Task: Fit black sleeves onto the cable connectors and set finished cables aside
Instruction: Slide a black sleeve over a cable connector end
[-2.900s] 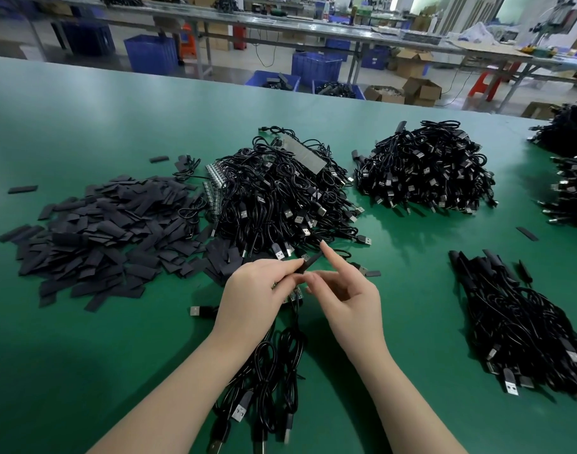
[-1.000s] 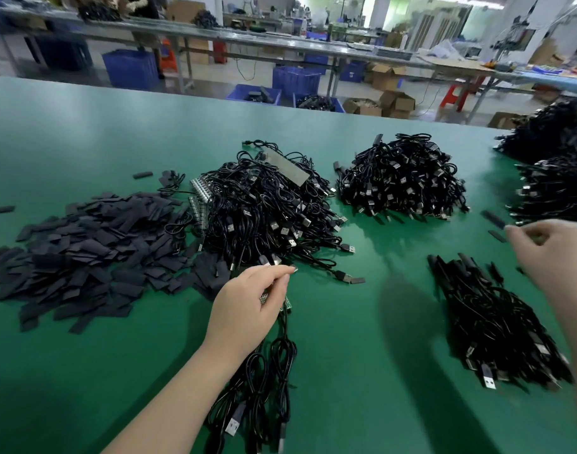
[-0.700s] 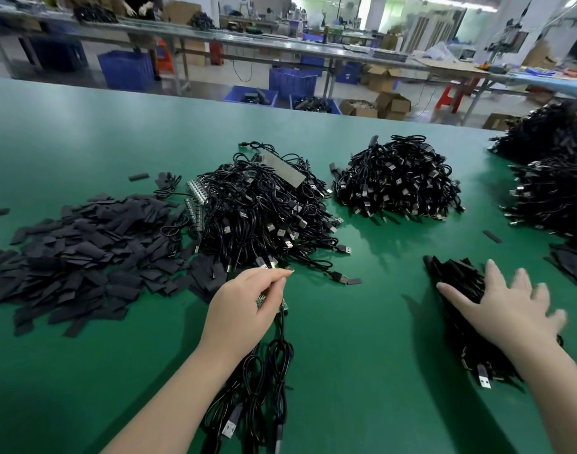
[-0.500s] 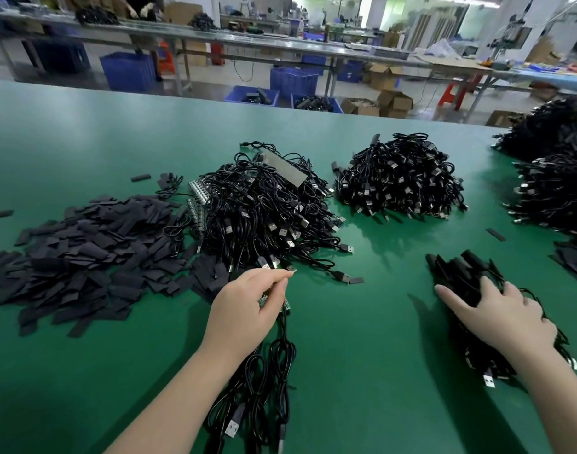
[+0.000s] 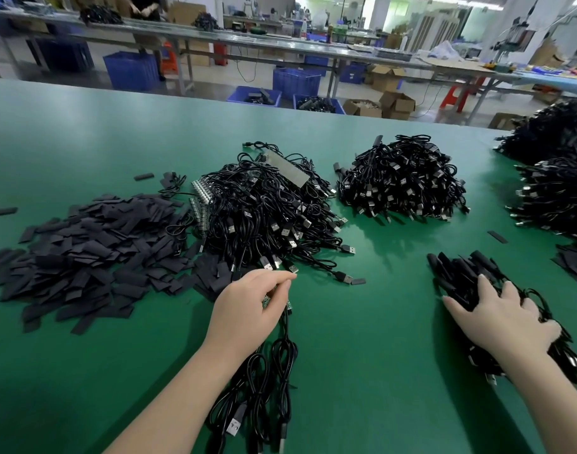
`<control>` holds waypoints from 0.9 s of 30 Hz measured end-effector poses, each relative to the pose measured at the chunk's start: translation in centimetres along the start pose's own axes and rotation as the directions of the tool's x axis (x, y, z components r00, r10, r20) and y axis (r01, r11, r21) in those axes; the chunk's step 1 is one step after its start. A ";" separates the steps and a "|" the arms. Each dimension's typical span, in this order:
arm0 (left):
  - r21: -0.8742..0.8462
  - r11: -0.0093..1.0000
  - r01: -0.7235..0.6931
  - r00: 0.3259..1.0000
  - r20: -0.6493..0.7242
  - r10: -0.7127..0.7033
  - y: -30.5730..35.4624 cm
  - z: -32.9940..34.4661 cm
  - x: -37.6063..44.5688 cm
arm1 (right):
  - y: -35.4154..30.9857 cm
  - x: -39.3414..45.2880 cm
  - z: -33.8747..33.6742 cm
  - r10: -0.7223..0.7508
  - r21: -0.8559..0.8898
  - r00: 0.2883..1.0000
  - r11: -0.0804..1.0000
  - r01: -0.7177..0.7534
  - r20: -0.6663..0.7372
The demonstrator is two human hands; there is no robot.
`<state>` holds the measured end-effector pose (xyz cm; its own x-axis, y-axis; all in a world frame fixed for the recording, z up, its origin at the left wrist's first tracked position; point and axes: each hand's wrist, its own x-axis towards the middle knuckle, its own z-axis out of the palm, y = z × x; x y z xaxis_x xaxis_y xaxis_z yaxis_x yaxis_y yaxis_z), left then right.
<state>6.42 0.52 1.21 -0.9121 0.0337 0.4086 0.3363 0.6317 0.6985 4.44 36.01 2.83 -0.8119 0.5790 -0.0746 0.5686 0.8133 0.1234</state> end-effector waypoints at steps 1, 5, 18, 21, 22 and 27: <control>0.003 1.000 0.003 1.000 -0.001 -0.003 -0.1 0.0 0.0 | 0.1 0.5 -0.2 -0.006 -0.004 1.000 1.000 0.006 0.000; 0.046 0.998 0.043 0.999 -0.035 -0.041 -0.7 -0.1 0.4 | 0.0 1.4 -1.0 0.009 -0.033 0.998 0.999 -0.007 0.065; 0.333 0.924 0.188 0.978 0.024 -0.208 -2.7 -0.9 1.1 | -15.5 -11.3 -0.8 -0.692 0.384 0.721 0.655 0.651 -0.039; 0.353 0.919 0.178 0.981 0.009 -0.193 -2.8 -0.9 1.1 | -17.2 -11.7 -0.1 -0.708 0.354 0.706 0.653 0.670 -0.031; 0.344 0.922 0.181 0.982 -0.010 -0.189 -2.8 -1.0 1.1 | -17.3 -11.8 0.0 -0.713 0.390 0.701 0.636 0.666 -0.035; 0.246 0.945 0.214 0.977 -0.038 -0.211 -2.8 -0.8 1.1 | -16.2 -11.8 0.6 -0.715 0.639 0.685 0.464 0.614 -0.140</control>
<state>4.66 -1.83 0.15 -0.9530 -0.1297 0.2736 0.0651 0.7947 0.6035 4.92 16.02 1.09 -0.9813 -0.1924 -0.0008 -0.1503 0.7694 -0.6208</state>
